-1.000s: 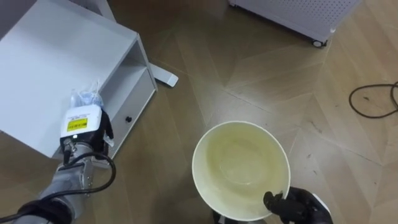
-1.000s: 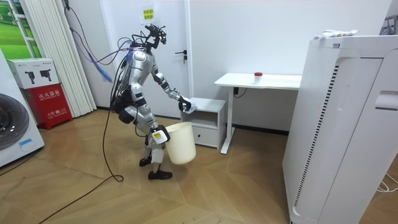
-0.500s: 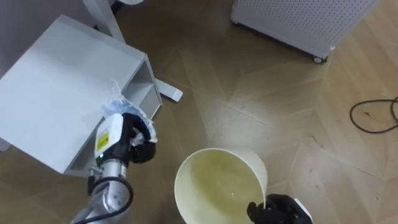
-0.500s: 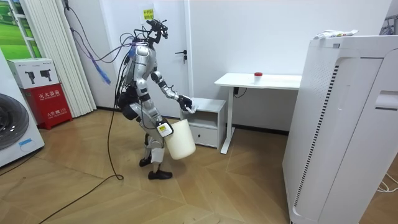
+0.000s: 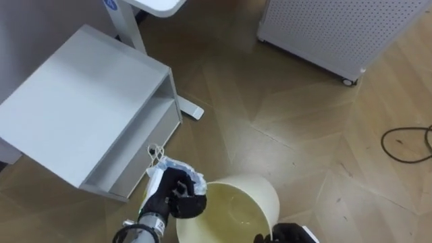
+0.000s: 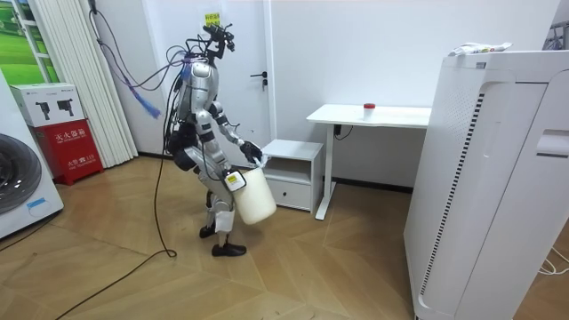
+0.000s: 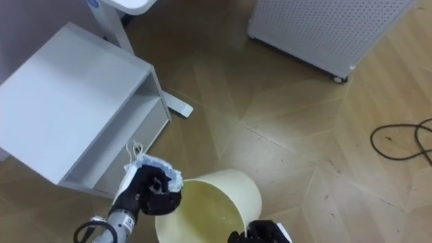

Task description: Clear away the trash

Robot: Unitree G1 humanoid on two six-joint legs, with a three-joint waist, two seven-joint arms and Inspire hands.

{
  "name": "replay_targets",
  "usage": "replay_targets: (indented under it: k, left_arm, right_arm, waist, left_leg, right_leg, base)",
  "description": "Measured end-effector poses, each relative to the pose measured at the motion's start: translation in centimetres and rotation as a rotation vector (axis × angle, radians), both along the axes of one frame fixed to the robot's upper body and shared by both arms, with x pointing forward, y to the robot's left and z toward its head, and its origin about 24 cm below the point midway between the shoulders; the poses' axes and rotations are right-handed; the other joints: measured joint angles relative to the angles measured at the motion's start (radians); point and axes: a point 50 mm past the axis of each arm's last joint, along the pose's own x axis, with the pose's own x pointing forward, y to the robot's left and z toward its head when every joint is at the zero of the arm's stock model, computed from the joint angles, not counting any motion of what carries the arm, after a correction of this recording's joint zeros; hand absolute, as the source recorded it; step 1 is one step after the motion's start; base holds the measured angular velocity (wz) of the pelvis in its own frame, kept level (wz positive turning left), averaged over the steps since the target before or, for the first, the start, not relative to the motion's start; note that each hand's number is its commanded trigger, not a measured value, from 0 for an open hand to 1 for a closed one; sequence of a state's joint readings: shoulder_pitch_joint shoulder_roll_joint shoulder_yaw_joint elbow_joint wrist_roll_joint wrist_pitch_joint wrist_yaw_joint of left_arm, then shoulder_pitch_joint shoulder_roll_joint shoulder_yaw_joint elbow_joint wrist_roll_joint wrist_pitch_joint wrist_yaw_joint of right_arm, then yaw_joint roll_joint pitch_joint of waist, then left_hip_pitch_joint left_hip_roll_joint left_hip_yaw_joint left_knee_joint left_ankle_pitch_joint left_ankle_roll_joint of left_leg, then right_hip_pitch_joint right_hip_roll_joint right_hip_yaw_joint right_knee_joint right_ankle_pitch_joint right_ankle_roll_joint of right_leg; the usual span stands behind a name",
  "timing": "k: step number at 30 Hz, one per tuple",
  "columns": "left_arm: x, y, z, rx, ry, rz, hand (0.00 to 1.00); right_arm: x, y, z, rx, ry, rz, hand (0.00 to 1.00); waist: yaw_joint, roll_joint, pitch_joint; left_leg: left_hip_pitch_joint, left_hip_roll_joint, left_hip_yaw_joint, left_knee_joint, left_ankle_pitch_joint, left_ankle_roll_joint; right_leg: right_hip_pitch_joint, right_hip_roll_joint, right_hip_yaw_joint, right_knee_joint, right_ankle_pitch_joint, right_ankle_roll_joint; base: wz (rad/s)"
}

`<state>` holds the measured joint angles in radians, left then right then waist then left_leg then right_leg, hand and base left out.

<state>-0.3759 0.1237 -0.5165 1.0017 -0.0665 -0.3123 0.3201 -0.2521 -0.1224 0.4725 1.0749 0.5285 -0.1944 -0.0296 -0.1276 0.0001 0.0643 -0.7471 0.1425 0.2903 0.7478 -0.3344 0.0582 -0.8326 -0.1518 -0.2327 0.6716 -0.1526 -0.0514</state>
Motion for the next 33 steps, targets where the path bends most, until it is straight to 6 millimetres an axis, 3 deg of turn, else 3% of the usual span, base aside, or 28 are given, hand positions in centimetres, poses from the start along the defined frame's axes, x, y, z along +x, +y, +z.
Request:
replay_targets:
  k: [4,8,20,21,22,24,33]
  left_arm:
    - [-2.8,-0.5,-2.4,-0.01,0.12,-0.073,1.0]
    - [-4.7,-1.4,-3.8,-0.016,0.224,-0.151,1.0]
    - [-5.4,-1.8,-4.4,-0.018,0.294,-0.258,1.0]
    - [-5.5,-1.9,-4.4,-0.02,0.296,-0.261,0.91]
    - [-5.5,-1.9,-4.5,-0.022,0.3,-0.267,0.24]
    - [-5.7,-2.0,-4.6,-0.028,0.307,-0.272,0.0]
    - [-6.0,-2.1,-4.7,-0.033,0.32,-0.291,0.0]
  right_arm:
    - [-0.2,0.2,-0.1,0.007,0.009,-0.002,1.0]
    - [-0.3,0.3,-0.2,0.002,0.012,0.006,1.0]
    - [-0.8,0.0,-0.5,0.009,0.016,0.007,1.0]
    - [-0.8,0.0,-0.5,0.009,0.016,0.007,1.0]
    - [-0.9,0.0,-0.5,0.01,0.017,0.009,1.0]
    - [-0.9,0.0,-0.5,0.012,0.016,0.012,1.0]
    - [-1.0,0.0,-0.5,0.015,0.012,0.014,1.0]
  waist:
    - [0.003,-0.006,-0.0061]
    - [0.007,-0.007,-0.0067]
    - [0.047,0.005,-0.0153]
    - [0.049,0.005,-0.0156]
    - [0.05,0.006,-0.0161]
    - [0.05,0.008,-0.0174]
    - [0.052,0.009,-0.0178]
  left_leg:
    - [0.028,0.0,0.016,-0.023,0.001,-0.001]
    - [0.03,0.002,0.025,-0.031,0.001,-0.001]
    - [0.026,0.004,0.026,-0.028,0.001,-0.002]
    - [0.026,0.004,0.026,-0.027,0.001,-0.002]
    - [0.026,0.004,0.026,-0.027,0.001,-0.002]
    - [0.026,0.004,0.026,-0.027,0.001,-0.002]
    - [0.025,0.004,0.026,-0.025,0.001,-0.002]
  right_leg:
    - [0.018,0.006,0.009,-0.02,0.005,0.004]
    - [0.016,0.007,0.008,-0.03,0.01,0.004]
    - [0.012,0.012,0.011,-0.032,0.015,0.002]
    - [0.012,0.012,0.011,-0.031,0.015,0.002]
    - [0.012,0.012,0.011,-0.031,0.015,0.002]
    - [0.012,0.012,0.011,-0.031,0.015,0.002]
    - [0.012,0.011,0.01,-0.03,0.015,0.002]
  base:
    - [-0.1]
    - [-0.07]
    - [-0.01]
    - [0.0]
    - [0.0]
    - [0.0]
    - [0.0]
